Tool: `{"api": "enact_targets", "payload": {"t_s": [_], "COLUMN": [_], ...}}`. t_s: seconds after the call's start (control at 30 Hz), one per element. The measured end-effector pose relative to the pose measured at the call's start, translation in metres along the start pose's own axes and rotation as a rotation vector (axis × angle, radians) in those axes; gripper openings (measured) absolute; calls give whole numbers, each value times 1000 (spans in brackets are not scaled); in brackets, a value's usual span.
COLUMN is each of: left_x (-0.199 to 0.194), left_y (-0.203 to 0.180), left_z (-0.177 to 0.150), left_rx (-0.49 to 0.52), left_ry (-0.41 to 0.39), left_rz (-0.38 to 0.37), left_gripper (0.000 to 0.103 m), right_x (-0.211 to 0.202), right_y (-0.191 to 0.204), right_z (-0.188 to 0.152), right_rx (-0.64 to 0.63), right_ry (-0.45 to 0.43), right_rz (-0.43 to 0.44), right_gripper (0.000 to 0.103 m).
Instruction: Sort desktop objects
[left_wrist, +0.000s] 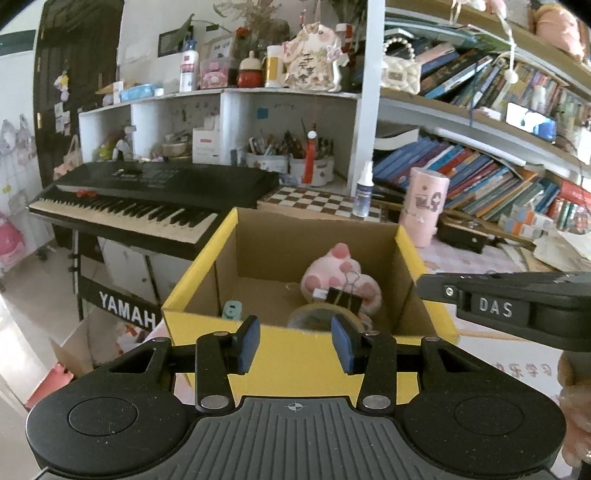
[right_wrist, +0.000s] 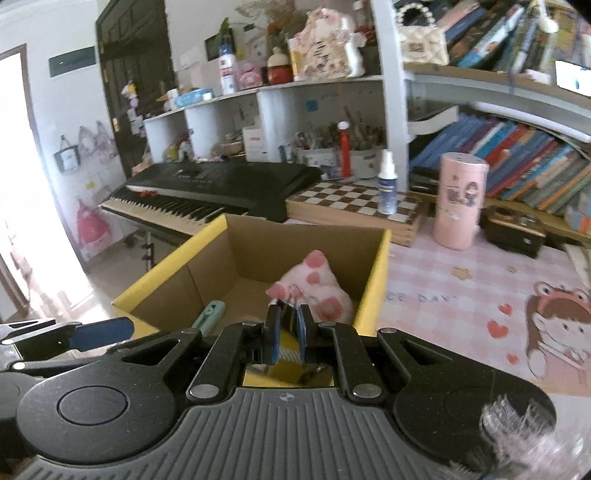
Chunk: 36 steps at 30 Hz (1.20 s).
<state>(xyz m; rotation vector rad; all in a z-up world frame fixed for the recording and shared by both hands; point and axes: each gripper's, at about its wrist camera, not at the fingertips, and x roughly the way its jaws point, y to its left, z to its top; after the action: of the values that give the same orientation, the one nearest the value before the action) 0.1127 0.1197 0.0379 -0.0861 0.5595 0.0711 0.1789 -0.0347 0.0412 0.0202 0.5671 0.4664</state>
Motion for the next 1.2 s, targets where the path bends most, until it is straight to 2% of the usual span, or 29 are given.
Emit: {"api": "enact_targets", "payload": {"t_s": [0.13,0.23,0.43,0.5,0.57,0.77,0.97,1.07,1.2], "left_x": [-16,-27,-47,-52,-57,-65,-71,-72,-73], "left_y": [0,-2,-5,-6,-8,-12,-22,-30,-39], "left_z": [-13,-24,-45,-52,-58,-72,-80,-83,-84], "left_rx": [8,16,37,41,49,65,97,116,129], "left_ry": [3,12,20,22,23,41,33,31,30], "left_rz": [-25,-41,-66,-67,-66,-70,-75,-85,-94], "left_gripper": [44,50,51,56,60,64,76,80,86], "right_x": [-24,-43,-75,-85,-93,-113,-125,-131,-137], "right_y": [3,5,10,12,14,16,11,9,4], "right_z": [-18,-34,-64,-75,-85,-114,-131,-137,-144], "right_rx": [25,43,72,82,88,111,143,139,141], "right_ry": [-8,-7,-2,-4,-5,2,5,0,-6], "right_rz": [-52,-89,-148,-171,-196,-275,-358,-397,-438], "right_gripper": [10,10,11,13,17,29,41,49,66]}}
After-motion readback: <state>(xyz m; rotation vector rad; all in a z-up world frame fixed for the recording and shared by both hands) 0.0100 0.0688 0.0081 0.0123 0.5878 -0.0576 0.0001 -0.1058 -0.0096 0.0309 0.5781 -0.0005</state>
